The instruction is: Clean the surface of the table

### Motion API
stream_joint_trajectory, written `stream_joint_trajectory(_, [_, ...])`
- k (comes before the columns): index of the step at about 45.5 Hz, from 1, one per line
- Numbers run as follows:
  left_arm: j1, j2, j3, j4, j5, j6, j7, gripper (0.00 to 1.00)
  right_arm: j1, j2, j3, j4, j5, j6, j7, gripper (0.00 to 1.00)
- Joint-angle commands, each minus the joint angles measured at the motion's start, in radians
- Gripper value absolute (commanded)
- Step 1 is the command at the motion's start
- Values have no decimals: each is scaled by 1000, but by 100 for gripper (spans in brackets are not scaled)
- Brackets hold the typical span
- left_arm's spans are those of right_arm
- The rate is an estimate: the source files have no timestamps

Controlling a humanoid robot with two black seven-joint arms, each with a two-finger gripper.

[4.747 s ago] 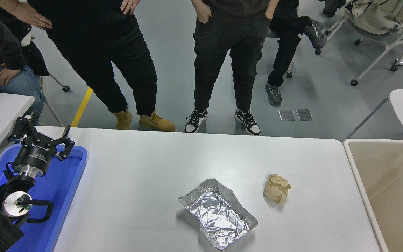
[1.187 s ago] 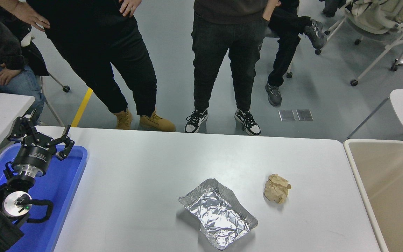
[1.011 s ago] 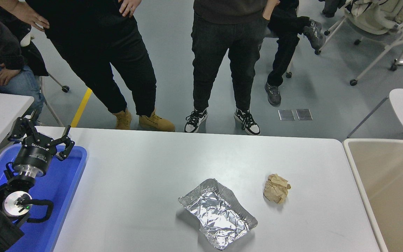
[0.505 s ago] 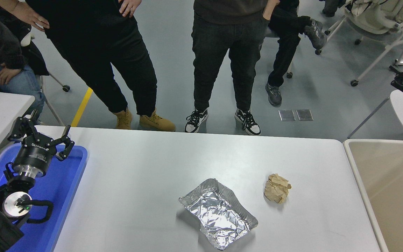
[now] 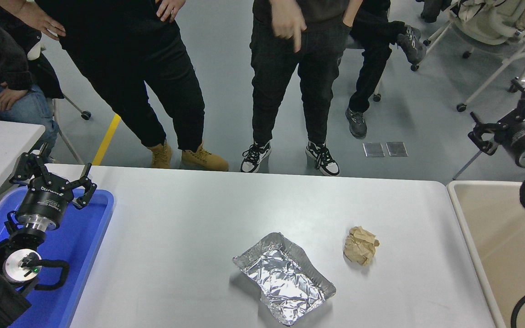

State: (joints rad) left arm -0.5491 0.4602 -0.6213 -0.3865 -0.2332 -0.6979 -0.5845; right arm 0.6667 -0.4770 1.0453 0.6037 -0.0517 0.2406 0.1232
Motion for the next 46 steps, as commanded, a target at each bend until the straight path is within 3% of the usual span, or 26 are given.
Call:
stream_joint_trajectory(1, [0, 0, 0, 0, 0, 0, 0, 100, -88, 61, 47, 14, 0, 26, 55, 99])
stream_joint_trajectory(12, [0, 0, 0, 0, 0, 0, 0, 100, -168, 71, 78, 33, 0, 85, 182, 99])
stream_joint_trajectory(22, [0, 0, 0, 0, 0, 0, 0, 100, -219, 81, 76, 33, -2, 120, 236, 99])
stream_joint_trajectory(46, [0, 0, 0, 0, 0, 0, 0, 100, -229, 60, 55, 24, -82, 171, 240, 99])
